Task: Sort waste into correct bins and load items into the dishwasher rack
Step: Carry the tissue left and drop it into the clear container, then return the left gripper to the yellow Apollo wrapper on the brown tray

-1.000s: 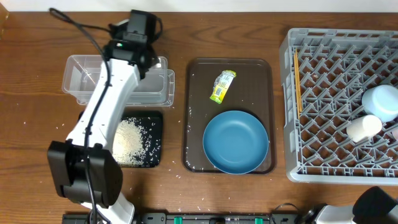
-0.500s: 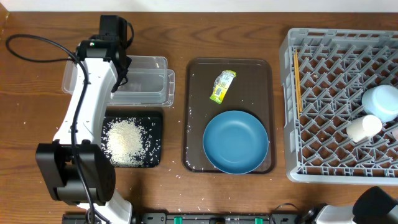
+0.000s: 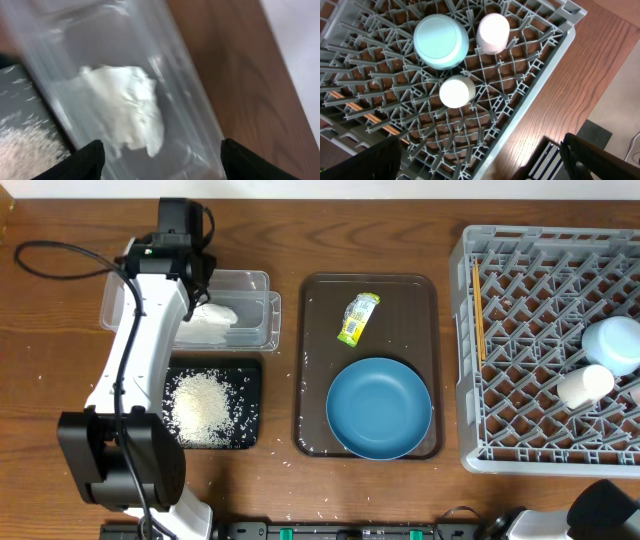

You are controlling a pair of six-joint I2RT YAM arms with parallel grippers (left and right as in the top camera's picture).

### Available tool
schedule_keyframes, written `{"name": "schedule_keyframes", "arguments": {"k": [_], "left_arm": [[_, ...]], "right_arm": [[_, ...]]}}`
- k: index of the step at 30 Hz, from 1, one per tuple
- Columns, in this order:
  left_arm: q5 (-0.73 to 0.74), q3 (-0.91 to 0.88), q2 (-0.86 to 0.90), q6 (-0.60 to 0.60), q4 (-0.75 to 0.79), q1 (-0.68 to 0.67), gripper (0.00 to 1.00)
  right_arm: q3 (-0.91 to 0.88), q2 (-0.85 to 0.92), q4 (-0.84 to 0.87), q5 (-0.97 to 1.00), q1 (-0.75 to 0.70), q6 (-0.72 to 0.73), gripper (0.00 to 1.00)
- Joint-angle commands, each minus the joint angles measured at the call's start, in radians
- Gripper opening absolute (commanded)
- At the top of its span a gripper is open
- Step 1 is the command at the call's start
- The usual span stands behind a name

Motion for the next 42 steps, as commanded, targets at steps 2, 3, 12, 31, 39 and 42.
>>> {"name": "schedule_keyframes", "arguments": {"k": [2, 3, 12, 31, 39, 42], "left_arm": [[0.243, 0.007, -0.114, 0.329, 0.056, -0.027, 0.76], [0.291, 0.007, -0.135, 0.399, 0.068, -0.038, 0.76], [0.416, 0.003, -0.202, 0.933, 0.072, -0.272, 0.74], [0.312, 0.003, 0.253, 1.017, 0.235, -0.477, 0.73], [0.312, 0.003, 0.346, 1.017, 0.295, -0.504, 0.7], [0.311, 0.003, 0.371, 1.017, 0.309, -0.51, 0.7]], "right_arm": [[-0.001, 0.0, -0.001, -0.001, -0.008, 0.014, 0.99], [-0.001, 0.0, -0.001, -0.001, -0.008, 0.013, 0.99], [-0.001, 0.0, -0.001, -0.001, -0.008, 0.013, 0.99], [-0.001, 0.0, -0.001, -0.001, -0.008, 0.014, 0.99], [-0.001, 0.0, -0.001, -0.001, -0.008, 0.013, 0.99], [-0.001, 0.0, -0.001, -0.001, -0.008, 0.013, 0.99]]}}
